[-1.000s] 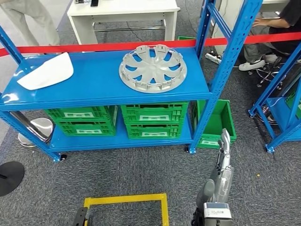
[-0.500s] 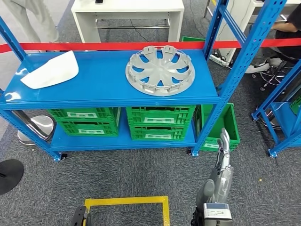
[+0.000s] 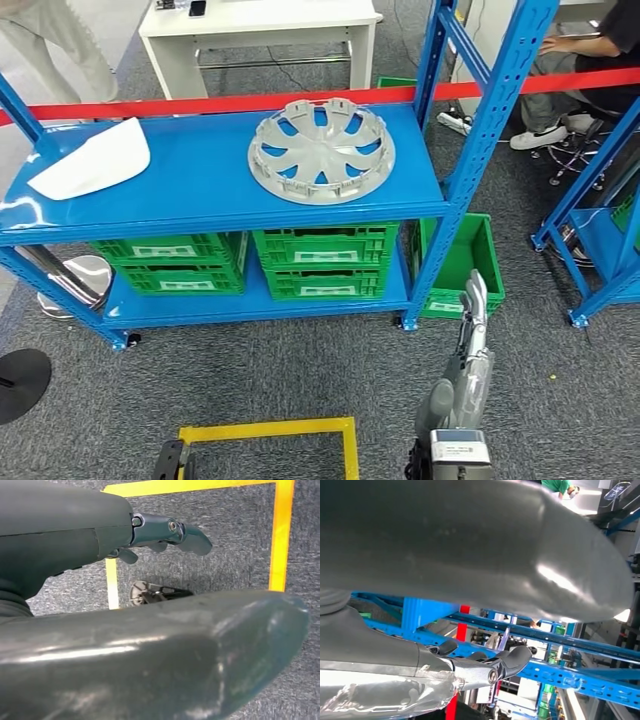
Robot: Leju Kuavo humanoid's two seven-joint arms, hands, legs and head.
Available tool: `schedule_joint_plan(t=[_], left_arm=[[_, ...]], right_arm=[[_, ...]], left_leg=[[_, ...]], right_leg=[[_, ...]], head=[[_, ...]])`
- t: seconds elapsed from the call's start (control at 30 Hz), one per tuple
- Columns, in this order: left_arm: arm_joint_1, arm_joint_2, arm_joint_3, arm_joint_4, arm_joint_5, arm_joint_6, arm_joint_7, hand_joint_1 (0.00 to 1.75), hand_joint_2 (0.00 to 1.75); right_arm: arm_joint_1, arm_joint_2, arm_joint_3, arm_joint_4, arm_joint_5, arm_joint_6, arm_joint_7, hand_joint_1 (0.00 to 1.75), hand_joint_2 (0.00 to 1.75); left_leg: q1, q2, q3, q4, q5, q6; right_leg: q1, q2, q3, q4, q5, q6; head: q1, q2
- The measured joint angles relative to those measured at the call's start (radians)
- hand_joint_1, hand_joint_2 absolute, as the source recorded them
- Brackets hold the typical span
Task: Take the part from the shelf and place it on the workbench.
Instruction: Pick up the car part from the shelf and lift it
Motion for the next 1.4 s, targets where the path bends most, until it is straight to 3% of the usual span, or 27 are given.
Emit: schedule_joint_plan(t=[0.07, 0.2, 0.27, 0.33, 0.37, 0.4, 0.43, 0.5, 0.57, 0.7, 0.73, 0.8, 0.87, 0.9, 0.93, 1.0, 1.07, 1.13, 1.23, 1.27, 1.37, 1.4], left_arm=[[-0.002, 0.000, 0.000, 0.000, -0.001, 0.000, -0.001, 0.00, 0.00], [-0.001, -0.001, -0.001, 0.000, -0.001, -0.001, -0.002, 0.00, 0.00], [-0.002, -0.001, -0.001, 0.000, -0.001, -0.002, -0.002, 0.00, 0.00], [-0.002, 0.000, -0.001, 0.000, -0.001, -0.002, -0.002, 0.00, 0.00], [-0.001, 0.000, -0.001, 0.000, -0.001, -0.002, -0.002, 0.00, 0.00], [-0.001, 0.001, -0.001, 0.000, -0.001, -0.002, -0.002, 0.00, 0.00], [-0.001, 0.001, -0.001, 0.000, -0.001, -0.002, -0.002, 0.00, 0.00], [-0.001, 0.001, -0.001, 0.000, -0.001, -0.003, -0.002, 0.00, 0.00], [-0.001, 0.001, -0.001, 0.000, -0.002, -0.003, -0.002, 0.00, 0.00], [-0.002, 0.002, -0.001, 0.000, -0.004, -0.003, -0.002, 0.00, 0.00], [-0.002, 0.002, -0.002, 0.000, -0.004, -0.003, -0.002, 0.00, 0.00], [-0.002, 0.002, -0.002, 0.000, -0.006, -0.003, -0.002, 0.00, 0.00], [-0.001, 0.002, -0.002, 0.000, -0.007, -0.003, -0.002, 0.00, 0.00], [0.000, 0.002, -0.002, 0.000, -0.007, -0.003, -0.002, 0.00, 0.00], [0.000, 0.002, -0.002, 0.000, -0.008, -0.003, -0.002, 0.00, 0.00], [0.000, 0.002, -0.002, 0.000, -0.008, -0.002, -0.002, 0.00, 0.00], [-0.003, 0.001, -0.002, 0.000, -0.008, -0.002, -0.002, 0.00, 0.00], [-0.003, 0.001, -0.002, 0.000, -0.008, -0.002, -0.002, 0.00, 0.00], [0.000, 0.000, -0.002, 0.000, -0.008, -0.004, -0.002, 0.00, 0.00], [-0.001, 0.000, -0.002, 0.000, -0.008, -0.004, -0.002, 0.00, 0.00], [-0.001, 0.000, -0.002, 0.000, -0.007, -0.006, -0.002, 0.00, 0.00], [0.000, 0.000, -0.002, 0.000, -0.006, -0.007, -0.002, 0.00, 0.00]], right_arm=[[-0.001, 0.000, 0.003, 0.000, -0.002, 0.000, 0.000, 0.00, 0.00], [-0.002, 0.000, 0.005, 0.000, -0.046, 0.027, -0.004, 0.00, 0.00], [-0.002, 0.000, 0.006, -0.002, -0.068, 0.041, -0.008, 0.00, 0.00], [-0.002, -0.001, 0.007, -0.002, -0.076, 0.046, -0.009, 0.00, 0.00], [-0.002, -0.001, 0.008, -0.002, -0.078, 0.046, -0.009, 0.00, 0.00], [-0.001, -0.001, 0.008, -0.002, -0.080, 0.047, -0.009, 0.00, 0.44], [-0.001, -0.001, 0.009, -0.002, -0.084, 0.048, -0.009, 0.00, 0.87], [-0.002, -0.001, 0.009, -0.004, -0.092, 0.049, -0.013, 0.00, 1.75], [-0.002, -0.001, 0.009, -0.006, -0.101, 0.050, -0.020, 0.00, 1.75], [0.002, -0.001, 0.008, -0.013, -0.111, 0.051, -0.027, 0.00, 1.75], [0.002, -0.001, 0.007, -0.016, -0.109, 0.052, -0.028, 0.00, 1.75], [0.003, -0.001, 0.007, -0.021, -0.103, 0.054, -0.031, 0.00, 1.75], [0.005, -0.001, 0.006, -0.022, -0.092, 0.054, -0.034, 0.00, 0.87], [0.007, -0.001, 0.005, -0.022, -0.087, 0.054, -0.034, 0.00, 0.44], [0.008, -0.001, 0.005, -0.022, -0.083, 0.054, -0.035, 0.00, 0.00], [0.010, -0.001, 0.005, -0.022, -0.078, 0.054, -0.035, 0.00, 0.00], [0.010, -0.001, 0.005, -0.022, -0.074, 0.054, -0.034, 0.00, 0.00], [0.010, -0.001, 0.005, -0.022, -0.064, 0.053, -0.033, 0.00, 0.00], [0.010, -0.001, 0.005, -0.021, -0.043, 0.046, -0.032, 0.00, 0.00], [0.010, -0.001, 0.005, -0.021, -0.035, 0.043, -0.032, 0.00, 0.00], [0.011, -0.001, 0.005, -0.018, -0.017, 0.037, -0.028, 0.00, 0.00], [0.011, -0.001, 0.005, -0.016, -0.013, 0.035, -0.026, 0.00, 0.00]], left_leg=[[0.000, 0.000, 0.048, -0.104, 0.033, 0.008], [0.002, -0.001, 0.055, -0.126, 0.033, 0.032], [0.004, 0.000, 0.056, -0.128, 0.034, 0.040], [0.003, 0.001, 0.056, -0.128, 0.033, 0.044], [0.003, 0.002, 0.056, -0.128, 0.033, 0.045], [0.003, 0.002, 0.057, -0.128, 0.033, 0.045], [0.003, 0.002, 0.058, -0.127, 0.032, 0.044], [0.004, 0.001, 0.062, -0.127, 0.030, 0.040], [0.001, 0.000, 0.063, -0.125, 0.028, 0.032], [0.001, 0.000, 0.059, -0.121, 0.024, 0.010], [0.002, 0.001, 0.050, -0.102, 0.009, 0.006], [0.002, 0.002, 0.003, 0.001, -0.050, -0.001], [0.001, 0.002, -0.060, 0.130, -0.102, -0.004], [0.001, 0.002, -0.076, 0.159, -0.103, -0.004], [0.001, 0.002, -0.074, 0.150, -0.084, -0.002], [0.001, 0.002, -0.017, 0.034, -0.013, 0.001], [0.001, 0.002, 0.043, -0.087, 0.029, 0.008], [-0.001, 0.001, 0.058, -0.124, 0.028, 0.018], [0.002, 0.001, 0.057, -0.127, 0.030, 0.035], [0.004, 0.001, 0.058, -0.128, 0.030, 0.039], [0.003, 0.003, 0.058, -0.128, 0.028, 0.046], [0.002, 0.004, 0.059, -0.127, 0.028, 0.046]], right_leg=[[0.005, 0.001, -0.001, 0.003, -0.003, 0.009], [0.007, 0.000, -0.007, 0.011, -0.014, 0.026], [0.006, -0.002, -0.041, 0.087, -0.061, 0.036], [0.005, -0.003, -0.106, 0.225, -0.124, 0.041], [0.004, -0.003, -0.131, 0.276, -0.138, 0.042], [0.004, -0.003, -0.139, 0.290, -0.132, 0.043], [0.003, -0.003, -0.128, 0.264, -0.108, 0.042], [0.001, -0.004, -0.063, 0.128, -0.041, 0.040], [0.001, -0.002, -0.013, 0.025, -0.008, 0.033], [0.003, 0.001, -0.007, 0.007, -0.002, 0.009], [0.002, 0.001, -0.007, 0.005, -0.001, 0.003], [0.000, -0.001, -0.006, 0.003, 0.001, -0.004], [0.001, -0.001, -0.006, 0.003, 0.000, -0.006], [0.001, -0.001, -0.006, 0.003, 0.000, -0.006], [0.001, 0.000, -0.005, 0.003, -0.001, -0.006], [0.001, 0.001, -0.001, 0.003, -0.002, -0.004], [0.005, 0.002, -0.001, 0.006, -0.006, 0.004], [0.009, 0.003, -0.002, 0.006, -0.008, 0.013], [0.007, 0.001, -0.011, 0.022, -0.024, 0.029], [0.007, -0.001, -0.027, 0.058, -0.047, 0.034], [0.005, -0.002, -0.119, 0.252, -0.136, 0.042], [0.005, -0.003, -0.140, 0.290, -0.143, 0.043]], head=[[0.000, 0.000], [0.004, 0.000], [0.009, 0.000], [0.013, 0.000], [0.013, 0.000], [0.014, 0.000], [0.013, 0.000], [0.014, 0.000], [0.013, 0.000], [0.013, 0.000], [0.011, 0.000], [0.008, 0.000], [0.007, 0.000], [0.007, 0.000], [0.006, 0.000], [0.005, 0.000], [0.005, 0.000], [0.006, 0.000], [0.010, 0.000], [0.013, 0.000], [0.017, 0.000], [0.017, 0.000]])
